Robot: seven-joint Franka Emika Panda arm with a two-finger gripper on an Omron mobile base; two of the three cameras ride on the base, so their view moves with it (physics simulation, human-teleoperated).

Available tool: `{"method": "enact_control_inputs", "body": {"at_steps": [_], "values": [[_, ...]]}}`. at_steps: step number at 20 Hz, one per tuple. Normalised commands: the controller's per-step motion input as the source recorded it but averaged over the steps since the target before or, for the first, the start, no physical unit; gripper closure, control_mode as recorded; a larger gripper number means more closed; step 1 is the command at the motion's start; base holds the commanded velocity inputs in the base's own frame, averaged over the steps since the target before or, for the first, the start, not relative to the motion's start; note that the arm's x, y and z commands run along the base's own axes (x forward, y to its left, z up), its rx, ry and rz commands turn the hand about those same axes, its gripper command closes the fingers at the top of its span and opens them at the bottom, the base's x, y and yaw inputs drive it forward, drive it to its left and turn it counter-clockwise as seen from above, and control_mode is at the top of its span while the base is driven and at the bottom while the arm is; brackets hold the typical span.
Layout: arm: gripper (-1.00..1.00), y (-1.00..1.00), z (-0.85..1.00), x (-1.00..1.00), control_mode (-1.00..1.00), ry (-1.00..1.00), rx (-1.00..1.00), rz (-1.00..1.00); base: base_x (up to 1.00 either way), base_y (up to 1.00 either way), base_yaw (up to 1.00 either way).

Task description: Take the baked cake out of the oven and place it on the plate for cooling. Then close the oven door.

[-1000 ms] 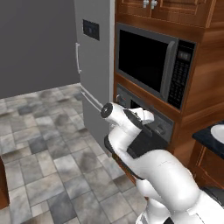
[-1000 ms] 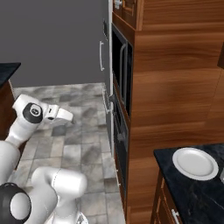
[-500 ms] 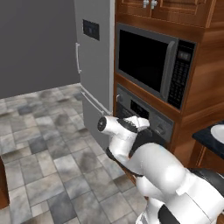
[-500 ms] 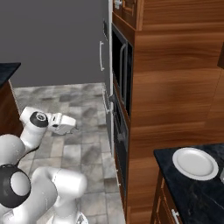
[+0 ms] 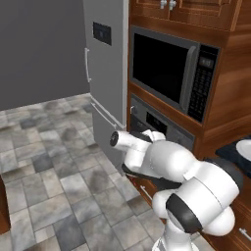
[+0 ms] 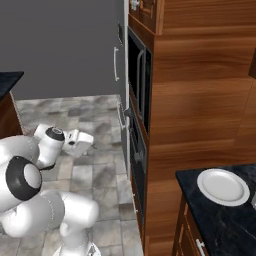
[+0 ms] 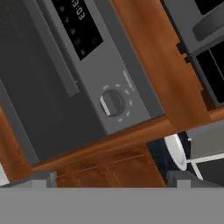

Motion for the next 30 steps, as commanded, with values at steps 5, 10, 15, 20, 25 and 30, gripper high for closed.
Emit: {"method": "enact_control_inputs", "body": {"at_steps": [5, 10, 15, 20, 25, 30], "values": [[-1.0, -0.24, -0.11, 0.32, -1.0, 0.09, -0.03, 0.0, 0.0, 0.0, 0.0], [-1.0, -0.24, -0.13, 0.16, -1.0, 0.04, -0.04, 0.0, 0.0, 0.0, 0.0], [-1.0, -0.25, -0.16, 0.1, -1.0, 0.0, -0.05, 0.0, 0.0, 0.0, 0.0], [-1.0, -0.31, -0.15, 0.2, -1.0, 0.0, -0.03, 0.0, 0.0, 0.0, 0.0], [-1.0, -0.26, -0.18, 0.22, -1.0, 0.02, -0.01, 0.0, 0.0, 0.0, 0.0], [-1.0, -0.15, -0.28, 0.25, -1.0, 0.05, -0.01, 0.0, 0.0, 0.0, 0.0]]}}
